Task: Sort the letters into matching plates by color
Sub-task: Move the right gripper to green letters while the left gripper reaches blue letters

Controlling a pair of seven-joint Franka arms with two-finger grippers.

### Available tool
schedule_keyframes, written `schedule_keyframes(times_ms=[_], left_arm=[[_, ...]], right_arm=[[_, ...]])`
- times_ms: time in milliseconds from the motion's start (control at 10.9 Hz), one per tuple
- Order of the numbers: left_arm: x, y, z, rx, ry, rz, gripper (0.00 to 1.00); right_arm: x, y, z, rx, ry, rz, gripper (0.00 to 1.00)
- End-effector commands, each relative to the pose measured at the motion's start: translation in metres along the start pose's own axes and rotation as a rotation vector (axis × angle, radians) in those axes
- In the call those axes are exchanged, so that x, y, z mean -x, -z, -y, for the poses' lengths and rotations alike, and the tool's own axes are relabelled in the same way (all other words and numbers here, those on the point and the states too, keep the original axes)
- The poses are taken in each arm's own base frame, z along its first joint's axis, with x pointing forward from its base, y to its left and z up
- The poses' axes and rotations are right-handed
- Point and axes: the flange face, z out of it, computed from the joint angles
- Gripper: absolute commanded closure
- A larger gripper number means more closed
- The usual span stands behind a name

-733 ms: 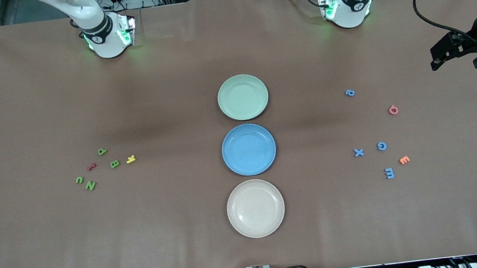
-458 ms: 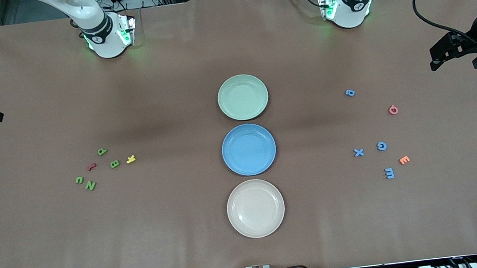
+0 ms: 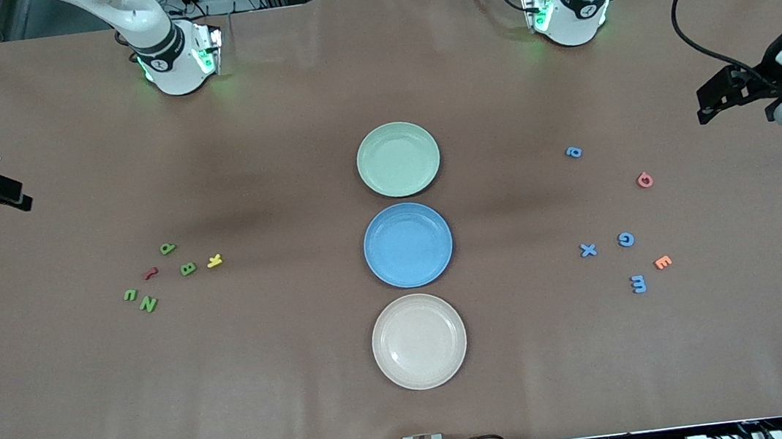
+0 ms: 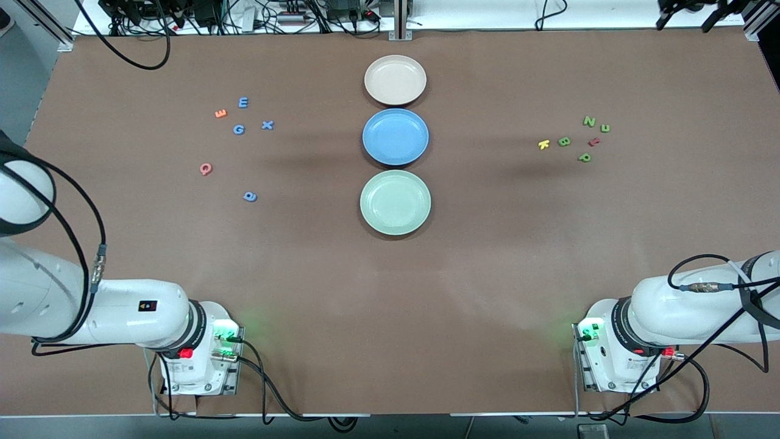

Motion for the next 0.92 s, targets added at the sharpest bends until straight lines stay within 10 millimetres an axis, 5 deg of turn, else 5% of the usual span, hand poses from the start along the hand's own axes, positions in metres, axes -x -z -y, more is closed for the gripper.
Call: schedule_keyframes(times_ms=[0,275,458,824], left_arm=[[-0.017,-0.05,0.004,-0.005,-0.007,0.061,0.0],[-0.011,-0.124,0.008,-0.011,-0.003,0.029,0.0],[-0.017,-0.148,0.015,-0.01,0.016,0.03,0.0],[-0.037,-0.204,0.026,-0.002,0.035,0.051,0.0]], right_arm=[[-0.015,-0.051,0.008,-0.009,0.012,0.024,0.0],[-0.043,-0.103,0.0,0.003,-0.005,0.057,0.0],[-0.059,-0.134,-0.013,0.007,-0.027,0.055,0.0],[-0.075,-0.157,-0.013,0.01,-0.083,0.023,0.0]])
